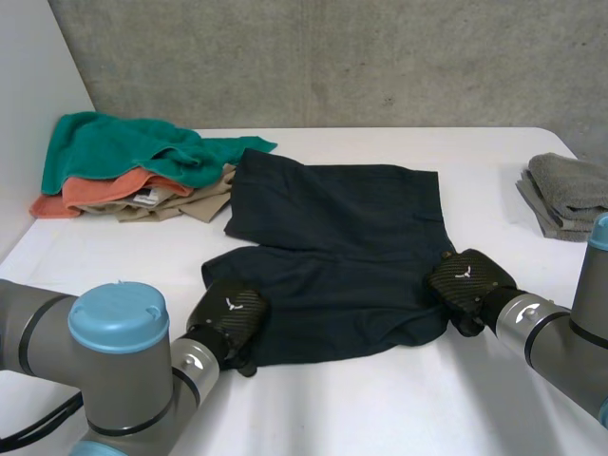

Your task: Fold the laundry.

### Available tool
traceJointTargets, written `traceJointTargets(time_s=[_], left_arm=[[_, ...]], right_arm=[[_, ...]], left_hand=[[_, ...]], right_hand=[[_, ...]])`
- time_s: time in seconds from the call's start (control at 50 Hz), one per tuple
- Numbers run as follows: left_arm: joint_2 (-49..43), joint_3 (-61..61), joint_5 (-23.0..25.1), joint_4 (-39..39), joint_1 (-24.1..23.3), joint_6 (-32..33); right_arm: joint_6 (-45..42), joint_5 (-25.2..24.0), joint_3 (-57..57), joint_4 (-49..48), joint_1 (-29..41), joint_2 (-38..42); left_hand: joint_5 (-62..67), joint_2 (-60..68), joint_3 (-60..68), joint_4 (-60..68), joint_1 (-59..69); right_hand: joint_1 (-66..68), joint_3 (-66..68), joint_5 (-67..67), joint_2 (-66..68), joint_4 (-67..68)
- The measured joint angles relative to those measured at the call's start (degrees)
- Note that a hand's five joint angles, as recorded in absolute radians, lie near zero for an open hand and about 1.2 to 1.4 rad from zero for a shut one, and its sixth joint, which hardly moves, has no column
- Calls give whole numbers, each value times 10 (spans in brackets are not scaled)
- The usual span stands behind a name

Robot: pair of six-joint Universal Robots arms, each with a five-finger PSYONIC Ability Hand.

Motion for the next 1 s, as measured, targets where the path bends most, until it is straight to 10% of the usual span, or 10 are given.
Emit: traceJointTargets(time_s=[0.28, 0.42, 0.6, 0.72, 0.74, 1.0], left_arm=[[46, -7, -21, -5, 14, 31], [89, -16, -19, -3, 15, 30], [37, -2, -14, -4, 21, 31], [19, 3, -14, -5, 26, 31], [19, 3, -15, -5, 26, 31], [168, -45, -23, -51, 16, 31]], right_arm=[[-9, 7, 7, 16, -1, -35], [-8, 4, 10, 28, 3, -67], [-9, 1, 11, 29, 5, -50], [-10, 0, 10, 28, 2, -43], [-10, 1, 10, 28, 2, -42], [-38, 14, 18, 96, 0, -109]], left_hand=[[0, 50, 61, 53, 43], [-66, -271, -251, -268, -281], [-76, -282, -265, -283, -281], [-28, -239, -224, -236, -222], [188, -10, 3, -13, 2], [235, 49, 62, 53, 28]], right_hand=[[0, 0, 0, 0, 0], [0, 0, 0, 0, 0], [0, 0, 0, 0, 0], [0, 0, 0, 0, 0], [0, 0, 0, 0, 0], [0, 0, 0, 0, 0]])
